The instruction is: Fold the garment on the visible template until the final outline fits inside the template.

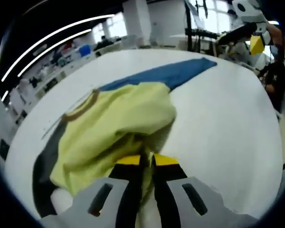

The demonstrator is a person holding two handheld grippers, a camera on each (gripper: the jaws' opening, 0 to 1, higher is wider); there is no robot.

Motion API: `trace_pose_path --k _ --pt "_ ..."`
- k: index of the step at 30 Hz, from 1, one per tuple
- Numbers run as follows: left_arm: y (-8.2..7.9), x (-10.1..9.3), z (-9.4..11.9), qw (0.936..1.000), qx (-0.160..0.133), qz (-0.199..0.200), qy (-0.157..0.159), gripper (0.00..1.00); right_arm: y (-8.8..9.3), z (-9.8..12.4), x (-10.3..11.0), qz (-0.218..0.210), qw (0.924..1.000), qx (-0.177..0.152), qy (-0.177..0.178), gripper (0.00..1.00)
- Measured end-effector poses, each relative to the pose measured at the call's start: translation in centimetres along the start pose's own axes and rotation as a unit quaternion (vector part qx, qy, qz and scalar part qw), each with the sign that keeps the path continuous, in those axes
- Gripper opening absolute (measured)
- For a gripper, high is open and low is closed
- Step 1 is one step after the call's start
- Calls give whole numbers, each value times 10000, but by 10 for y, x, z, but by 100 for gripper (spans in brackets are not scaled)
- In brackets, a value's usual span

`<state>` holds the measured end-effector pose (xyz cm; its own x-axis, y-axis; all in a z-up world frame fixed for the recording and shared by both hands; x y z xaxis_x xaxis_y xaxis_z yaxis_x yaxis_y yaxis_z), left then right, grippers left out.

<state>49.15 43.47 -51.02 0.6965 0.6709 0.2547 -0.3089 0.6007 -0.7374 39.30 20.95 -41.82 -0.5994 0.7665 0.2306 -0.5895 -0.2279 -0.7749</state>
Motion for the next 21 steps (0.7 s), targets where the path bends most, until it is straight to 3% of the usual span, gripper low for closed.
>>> trace_pose_path --k 4,15,21 --pt "-2 1 6 9994 -14 325 129 0 3 0 5 13 10000 16 -39 80" --pt "-27 -5 45 9983 -303 274 415 0 10 3 17 -168 9998 -10 -42 81" --pt "-45 -10 68 9953 -515 441 693 0 13 7 26 -191 9998 4 -59 80"
Point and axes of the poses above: the point that each gripper's makers call its tool centre point, and the gripper's own axes: z roughly backward along the fingers, x roughly to its left, y roughly out of its underside, the point moved 3 cm from there along z, roughly backward along the fingers, and after that the axes turned 11 degrees about -y, right-handed, at the moved point
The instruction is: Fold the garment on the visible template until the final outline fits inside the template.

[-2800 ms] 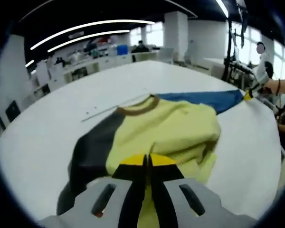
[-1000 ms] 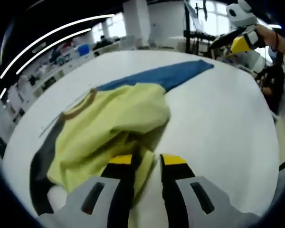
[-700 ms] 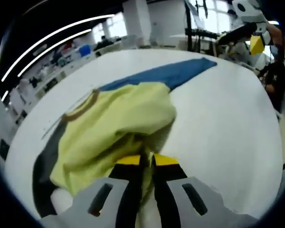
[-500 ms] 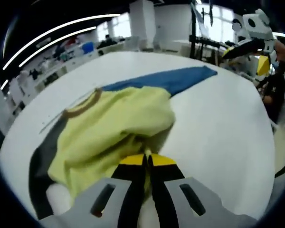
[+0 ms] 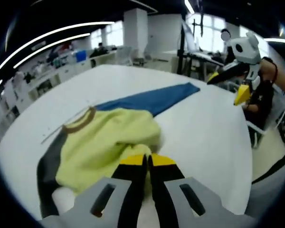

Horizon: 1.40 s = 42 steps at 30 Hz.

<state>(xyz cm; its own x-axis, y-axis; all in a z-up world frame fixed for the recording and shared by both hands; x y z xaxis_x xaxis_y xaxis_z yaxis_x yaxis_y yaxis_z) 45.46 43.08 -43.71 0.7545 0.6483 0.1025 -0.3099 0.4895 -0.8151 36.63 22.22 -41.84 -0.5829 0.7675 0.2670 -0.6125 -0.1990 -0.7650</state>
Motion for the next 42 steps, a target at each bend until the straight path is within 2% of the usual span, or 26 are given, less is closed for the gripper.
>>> trace_pose_path --k 6,11,17,21,24,27,30,35,42 --pt "-11 -15 13 9996 -109 75 238 0 1 4 9 20 10000 17 -40 80" --pt "-22 -35 21 9986 -187 193 452 0 4 9 14 -38 10000 24 -30 78" --pt "-26 -58 23 9960 -160 580 659 0 6 15 26 -66 9999 -17 -119 77" --pt "-23 -78 22 9954 -116 582 747 0 12 18 27 -172 9998 19 -86 75" --pt "-15 -91 20 9956 1 556 756 0 19 21 29 -289 9996 34 -42 73" --pt "-4 -95 17 9971 254 396 604 0 24 22 30 -397 9992 39 -9 72" --pt "6 -99 14 9976 332 381 482 0 28 22 30 -440 9990 51 90 70" --pt "33 -92 12 9960 731 495 131 0 34 17 29 -512 9985 78 192 68" --pt "52 -84 14 9940 956 527 -64 0 40 0 38 -526 9983 163 195 65"
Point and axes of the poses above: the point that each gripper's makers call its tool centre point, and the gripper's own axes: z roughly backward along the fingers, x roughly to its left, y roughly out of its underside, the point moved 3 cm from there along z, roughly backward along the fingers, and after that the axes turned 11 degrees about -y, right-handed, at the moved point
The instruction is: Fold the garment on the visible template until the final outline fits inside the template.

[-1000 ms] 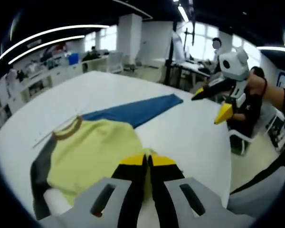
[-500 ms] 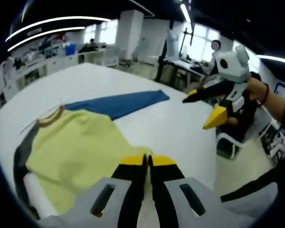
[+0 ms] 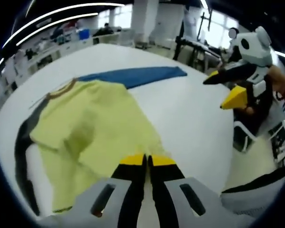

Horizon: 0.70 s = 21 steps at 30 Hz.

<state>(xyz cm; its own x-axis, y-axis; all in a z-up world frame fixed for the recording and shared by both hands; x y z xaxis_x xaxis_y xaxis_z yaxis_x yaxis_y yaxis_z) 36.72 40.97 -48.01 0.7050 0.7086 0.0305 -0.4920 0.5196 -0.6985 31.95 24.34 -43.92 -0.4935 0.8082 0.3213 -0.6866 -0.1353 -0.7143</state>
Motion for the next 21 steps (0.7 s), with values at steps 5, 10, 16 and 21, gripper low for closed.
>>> trace_pose_path --k 5,10,16,21 --pt "15 8 -4 9996 161 -127 -197 0 1 -10 6 22 10000 23 -7 63" --pt "26 10 -8 9989 238 -257 -300 1 4 -18 10 109 9999 66 96 61" --pt "31 14 -7 9989 170 -263 -355 3 7 -25 15 -35 9998 -12 181 58" --pt "25 16 4 9996 -100 -12 -259 14 6 -33 21 -180 9996 -93 184 57"
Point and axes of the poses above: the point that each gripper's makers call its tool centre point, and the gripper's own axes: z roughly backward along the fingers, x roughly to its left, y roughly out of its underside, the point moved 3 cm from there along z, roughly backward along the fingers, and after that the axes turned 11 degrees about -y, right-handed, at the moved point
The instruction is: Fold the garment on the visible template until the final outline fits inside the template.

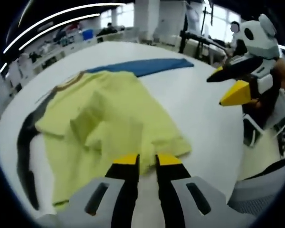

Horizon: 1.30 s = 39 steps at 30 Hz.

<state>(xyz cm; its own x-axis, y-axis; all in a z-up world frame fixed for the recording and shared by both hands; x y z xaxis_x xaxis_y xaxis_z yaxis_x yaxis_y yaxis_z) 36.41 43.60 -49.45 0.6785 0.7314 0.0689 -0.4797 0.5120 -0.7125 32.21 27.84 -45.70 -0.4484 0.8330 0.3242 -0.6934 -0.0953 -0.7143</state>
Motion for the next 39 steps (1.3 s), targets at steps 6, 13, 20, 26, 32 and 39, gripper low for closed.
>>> trace_pose_path --k 6,13,20,26,32,39 --pt "-3 16 16 9994 -209 242 -117 27 1 -7 8 -71 10000 9 5 54" --pt "7 53 32 9943 -360 767 -654 48 2 -18 15 -139 9999 4 88 52" --pt "19 79 45 9894 -461 952 -992 54 7 -29 27 -171 9998 98 35 48" --pt "33 103 53 9845 -408 1112 -1293 54 13 -39 37 -263 9995 155 29 43" --pt "51 125 61 9807 -276 1213 -1509 50 19 -48 40 -209 9993 288 99 37" --pt "69 143 66 9740 -162 1514 -1679 41 22 -56 42 -250 9989 360 132 32"
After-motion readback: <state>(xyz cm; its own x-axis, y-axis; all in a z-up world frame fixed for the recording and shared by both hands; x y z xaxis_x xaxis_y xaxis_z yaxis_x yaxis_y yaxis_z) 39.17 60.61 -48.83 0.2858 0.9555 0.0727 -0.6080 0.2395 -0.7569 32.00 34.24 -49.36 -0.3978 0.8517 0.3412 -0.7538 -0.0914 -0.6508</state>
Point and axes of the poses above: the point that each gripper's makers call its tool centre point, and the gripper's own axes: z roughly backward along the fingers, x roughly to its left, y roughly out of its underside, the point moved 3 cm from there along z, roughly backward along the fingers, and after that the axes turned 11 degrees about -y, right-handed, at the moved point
